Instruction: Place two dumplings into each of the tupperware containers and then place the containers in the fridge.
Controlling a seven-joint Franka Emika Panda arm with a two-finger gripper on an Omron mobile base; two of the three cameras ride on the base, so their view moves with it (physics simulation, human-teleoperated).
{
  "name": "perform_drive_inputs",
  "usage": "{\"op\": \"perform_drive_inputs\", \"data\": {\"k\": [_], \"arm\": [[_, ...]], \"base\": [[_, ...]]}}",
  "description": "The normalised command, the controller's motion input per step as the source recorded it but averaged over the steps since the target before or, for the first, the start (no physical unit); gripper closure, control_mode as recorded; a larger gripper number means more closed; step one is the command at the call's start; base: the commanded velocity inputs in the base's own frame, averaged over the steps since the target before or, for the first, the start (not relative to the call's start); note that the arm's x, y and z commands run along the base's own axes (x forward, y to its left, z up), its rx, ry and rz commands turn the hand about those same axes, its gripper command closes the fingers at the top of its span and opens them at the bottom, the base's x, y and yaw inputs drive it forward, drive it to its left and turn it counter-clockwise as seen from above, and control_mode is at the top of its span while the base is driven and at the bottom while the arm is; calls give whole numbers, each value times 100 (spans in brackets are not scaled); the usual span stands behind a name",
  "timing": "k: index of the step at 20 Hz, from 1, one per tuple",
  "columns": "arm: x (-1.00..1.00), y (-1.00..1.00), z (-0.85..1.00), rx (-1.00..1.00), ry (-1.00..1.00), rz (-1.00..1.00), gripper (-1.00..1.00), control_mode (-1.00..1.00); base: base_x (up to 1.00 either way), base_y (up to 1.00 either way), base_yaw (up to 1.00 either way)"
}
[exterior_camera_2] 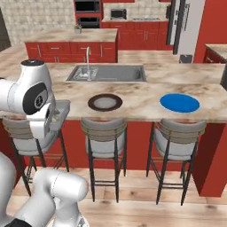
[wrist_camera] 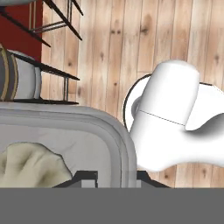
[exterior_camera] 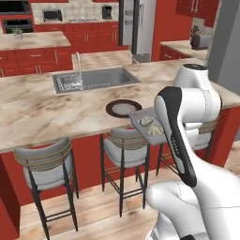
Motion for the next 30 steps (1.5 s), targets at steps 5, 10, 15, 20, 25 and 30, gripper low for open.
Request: {"op": "perform_drive_inputs", "data": {"k": [5, 10, 15, 20, 25, 30], "arm": [[0, 0, 0, 0, 0, 0, 100, 100], [0, 0, 0, 0, 0, 0, 100, 100], [0, 0, 0, 0, 0, 0, 100, 100], [0, 0, 0, 0, 0, 0, 100, 100], [0, 0, 0, 0, 0, 0, 100, 100], [0, 0, 0, 0, 0, 0, 100, 100]], "base": [[-23, 100, 0], [0, 100, 0], [8, 100, 0], [42, 100, 0], [54, 100, 0], [0, 100, 5]]}}
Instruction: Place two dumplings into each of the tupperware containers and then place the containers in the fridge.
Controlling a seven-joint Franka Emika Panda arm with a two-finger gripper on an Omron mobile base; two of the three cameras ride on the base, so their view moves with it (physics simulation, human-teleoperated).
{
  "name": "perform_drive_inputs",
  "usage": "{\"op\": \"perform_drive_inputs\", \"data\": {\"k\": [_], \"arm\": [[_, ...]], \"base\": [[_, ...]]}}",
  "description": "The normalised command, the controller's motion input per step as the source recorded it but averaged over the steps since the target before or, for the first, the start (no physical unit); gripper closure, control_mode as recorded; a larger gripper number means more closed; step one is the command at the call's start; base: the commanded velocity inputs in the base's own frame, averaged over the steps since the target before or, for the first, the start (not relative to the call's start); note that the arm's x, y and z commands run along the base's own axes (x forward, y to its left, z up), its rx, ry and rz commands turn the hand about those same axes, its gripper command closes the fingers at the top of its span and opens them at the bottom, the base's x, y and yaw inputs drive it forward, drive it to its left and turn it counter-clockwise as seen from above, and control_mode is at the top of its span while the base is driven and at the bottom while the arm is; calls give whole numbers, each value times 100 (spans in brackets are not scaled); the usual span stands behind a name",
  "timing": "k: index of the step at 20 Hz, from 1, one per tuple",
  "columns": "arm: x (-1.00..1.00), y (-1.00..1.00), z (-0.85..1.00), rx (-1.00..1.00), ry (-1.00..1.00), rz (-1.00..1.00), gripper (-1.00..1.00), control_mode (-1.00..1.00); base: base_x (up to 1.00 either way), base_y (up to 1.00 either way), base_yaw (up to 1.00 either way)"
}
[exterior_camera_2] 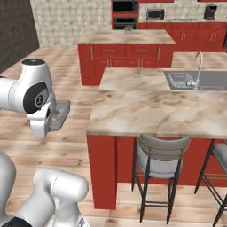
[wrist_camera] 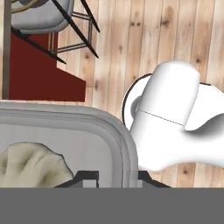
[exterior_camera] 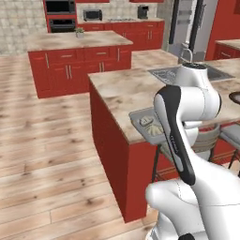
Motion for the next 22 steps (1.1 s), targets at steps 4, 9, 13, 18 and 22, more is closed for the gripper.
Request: {"op": "perform_drive_inputs", "data": {"k": [4, 9, 13, 18, 22], "arm": [[0, 0, 0, 0, 0, 0, 100, 100], [0, 0, 0, 0, 0, 0, 100, 100], [0, 0, 0, 0, 0, 0, 100, 100], [0, 0, 0, 0, 0, 0, 100, 100], [0, 0, 0, 0, 0, 0, 100, 100]], "base": [[4, 100, 4], [95, 100, 0], [63, 100, 0], [43, 100, 2], [100, 100, -4]]}}
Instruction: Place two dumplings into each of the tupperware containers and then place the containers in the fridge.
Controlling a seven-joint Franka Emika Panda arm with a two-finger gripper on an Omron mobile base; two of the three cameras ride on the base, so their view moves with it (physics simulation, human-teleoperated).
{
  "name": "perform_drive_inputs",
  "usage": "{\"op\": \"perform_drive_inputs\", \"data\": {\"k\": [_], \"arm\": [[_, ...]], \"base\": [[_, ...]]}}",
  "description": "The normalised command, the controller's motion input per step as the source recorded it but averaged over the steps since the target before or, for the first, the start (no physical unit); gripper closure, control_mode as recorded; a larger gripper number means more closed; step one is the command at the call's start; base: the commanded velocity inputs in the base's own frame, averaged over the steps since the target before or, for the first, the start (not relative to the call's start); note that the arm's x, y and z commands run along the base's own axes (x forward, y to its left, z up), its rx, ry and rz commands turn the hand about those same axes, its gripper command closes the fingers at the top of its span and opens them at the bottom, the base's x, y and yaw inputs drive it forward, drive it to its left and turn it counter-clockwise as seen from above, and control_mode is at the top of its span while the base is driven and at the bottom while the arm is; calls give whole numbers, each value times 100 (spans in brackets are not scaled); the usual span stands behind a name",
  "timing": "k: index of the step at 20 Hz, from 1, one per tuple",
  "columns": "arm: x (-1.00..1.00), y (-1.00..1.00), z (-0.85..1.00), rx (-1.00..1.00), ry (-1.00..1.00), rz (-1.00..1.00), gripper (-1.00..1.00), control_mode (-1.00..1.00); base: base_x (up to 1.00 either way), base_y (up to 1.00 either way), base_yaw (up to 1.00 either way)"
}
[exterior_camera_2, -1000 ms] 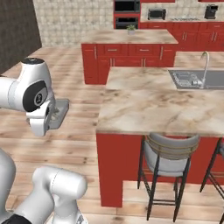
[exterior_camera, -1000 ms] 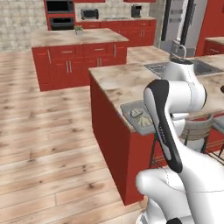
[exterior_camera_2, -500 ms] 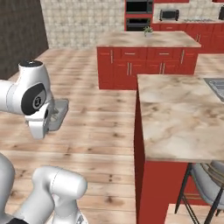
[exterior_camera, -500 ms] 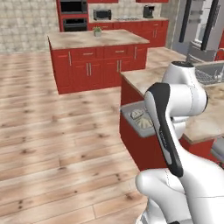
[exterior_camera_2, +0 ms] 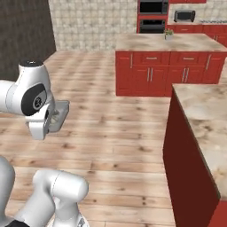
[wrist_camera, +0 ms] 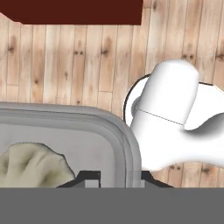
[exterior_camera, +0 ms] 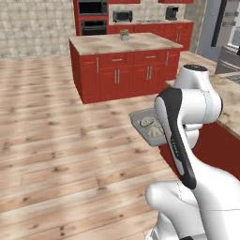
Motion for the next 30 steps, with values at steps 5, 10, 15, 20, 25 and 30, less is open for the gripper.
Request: {"op": "perform_drive_inputs", "data": {"k": [5, 10, 15, 20, 25, 30], "arm": [[0, 0, 0, 0, 0, 0, 100, 100], [0, 0, 0, 0, 0, 0, 100, 100], [0, 0, 0, 0, 0, 0, 100, 100], [0, 0, 0, 0, 0, 0, 100, 100], [0, 0, 0, 0, 0, 0, 100, 100], [0, 0, 0, 0, 0, 0, 100, 100]], "base": [[100, 100, -30], [92, 99, -56], [97, 99, -53], [100, 100, -48], [100, 98, -57], [73, 86, -71]]}}
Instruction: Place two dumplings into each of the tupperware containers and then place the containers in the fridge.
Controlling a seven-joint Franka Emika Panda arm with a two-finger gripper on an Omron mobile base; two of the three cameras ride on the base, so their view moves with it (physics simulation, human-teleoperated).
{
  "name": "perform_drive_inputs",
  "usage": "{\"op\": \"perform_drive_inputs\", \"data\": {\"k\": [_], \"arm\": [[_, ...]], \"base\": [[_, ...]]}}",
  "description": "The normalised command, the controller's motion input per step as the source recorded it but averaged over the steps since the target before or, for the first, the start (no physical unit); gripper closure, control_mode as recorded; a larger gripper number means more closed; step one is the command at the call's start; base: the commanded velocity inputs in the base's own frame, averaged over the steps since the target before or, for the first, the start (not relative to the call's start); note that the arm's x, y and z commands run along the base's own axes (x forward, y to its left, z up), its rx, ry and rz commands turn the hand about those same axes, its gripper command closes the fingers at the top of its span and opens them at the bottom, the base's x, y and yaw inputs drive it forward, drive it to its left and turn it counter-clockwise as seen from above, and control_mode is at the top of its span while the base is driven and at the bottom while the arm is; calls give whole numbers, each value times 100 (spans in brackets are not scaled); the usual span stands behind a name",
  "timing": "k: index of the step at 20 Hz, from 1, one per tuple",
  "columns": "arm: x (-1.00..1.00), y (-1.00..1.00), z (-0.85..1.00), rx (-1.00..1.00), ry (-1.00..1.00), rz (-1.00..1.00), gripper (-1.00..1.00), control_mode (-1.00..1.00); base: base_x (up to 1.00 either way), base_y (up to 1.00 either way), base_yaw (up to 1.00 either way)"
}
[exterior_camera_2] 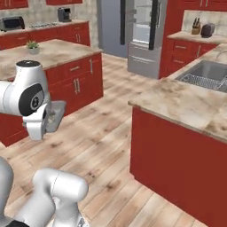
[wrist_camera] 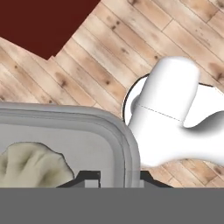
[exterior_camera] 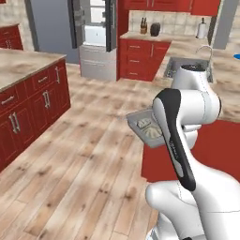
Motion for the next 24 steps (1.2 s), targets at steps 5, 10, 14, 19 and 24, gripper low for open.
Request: {"op": "perform_drive_inputs", "data": {"k": [5, 10, 14, 19, 24], "arm": [[0, 0, 0, 0, 0, 0, 100, 100], [0, 0, 0, 0, 0, 0, 100, 100], [0, 0, 0, 0, 0, 0, 100, 100], [0, 0, 0, 0, 0, 0, 100, 100], [0, 0, 0, 0, 0, 0, 100, 100]], "base": [[48, 69, -81], [49, 80, -76], [49, 96, -68], [32, 100, -31], [72, 100, 2]]}}
